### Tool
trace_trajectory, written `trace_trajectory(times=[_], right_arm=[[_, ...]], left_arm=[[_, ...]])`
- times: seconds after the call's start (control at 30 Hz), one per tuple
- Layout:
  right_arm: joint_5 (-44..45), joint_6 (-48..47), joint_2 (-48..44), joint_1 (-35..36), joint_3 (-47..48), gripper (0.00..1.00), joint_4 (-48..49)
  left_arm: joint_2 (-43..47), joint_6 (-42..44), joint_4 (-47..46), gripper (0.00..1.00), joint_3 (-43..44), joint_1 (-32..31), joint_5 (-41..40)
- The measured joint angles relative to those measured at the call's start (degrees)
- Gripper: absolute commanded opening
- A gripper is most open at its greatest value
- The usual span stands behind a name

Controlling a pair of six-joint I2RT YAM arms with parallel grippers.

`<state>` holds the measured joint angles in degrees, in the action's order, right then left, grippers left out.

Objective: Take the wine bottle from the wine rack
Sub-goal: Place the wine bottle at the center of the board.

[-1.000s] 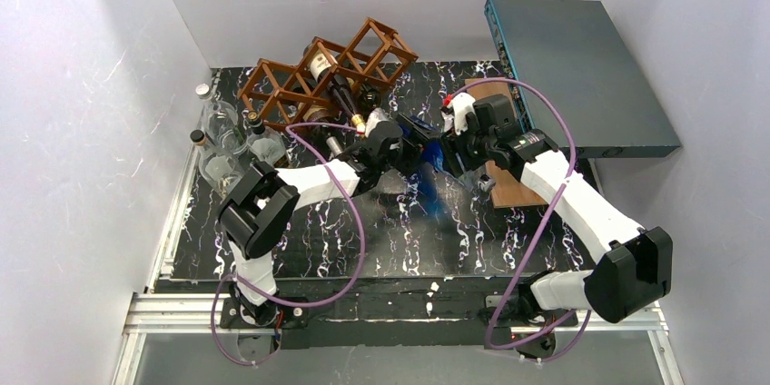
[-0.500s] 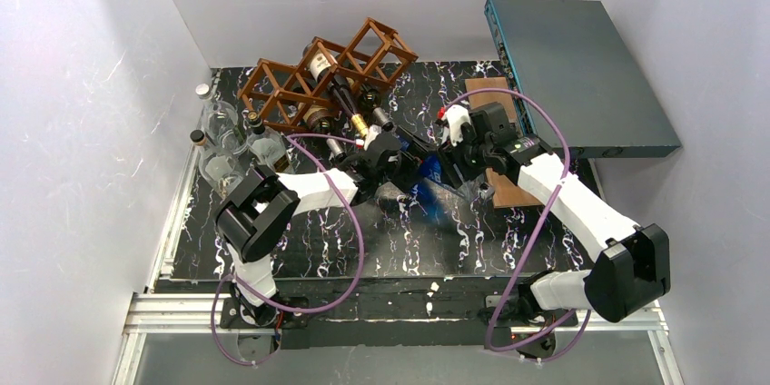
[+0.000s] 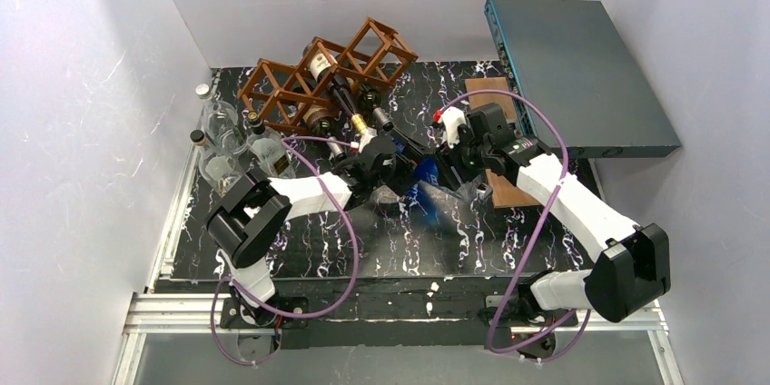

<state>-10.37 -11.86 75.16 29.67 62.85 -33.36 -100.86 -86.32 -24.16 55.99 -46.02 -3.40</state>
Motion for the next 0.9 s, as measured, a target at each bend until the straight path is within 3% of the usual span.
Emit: trace_trajectory(times=[0.9], right_arm=[[-1.81,-0.61,0.00,0.79,-1.51,0.01,0.81]], left_arm=[[12.13,-2.16,0.85,0.98,-12.02,-0.76,-1.66]])
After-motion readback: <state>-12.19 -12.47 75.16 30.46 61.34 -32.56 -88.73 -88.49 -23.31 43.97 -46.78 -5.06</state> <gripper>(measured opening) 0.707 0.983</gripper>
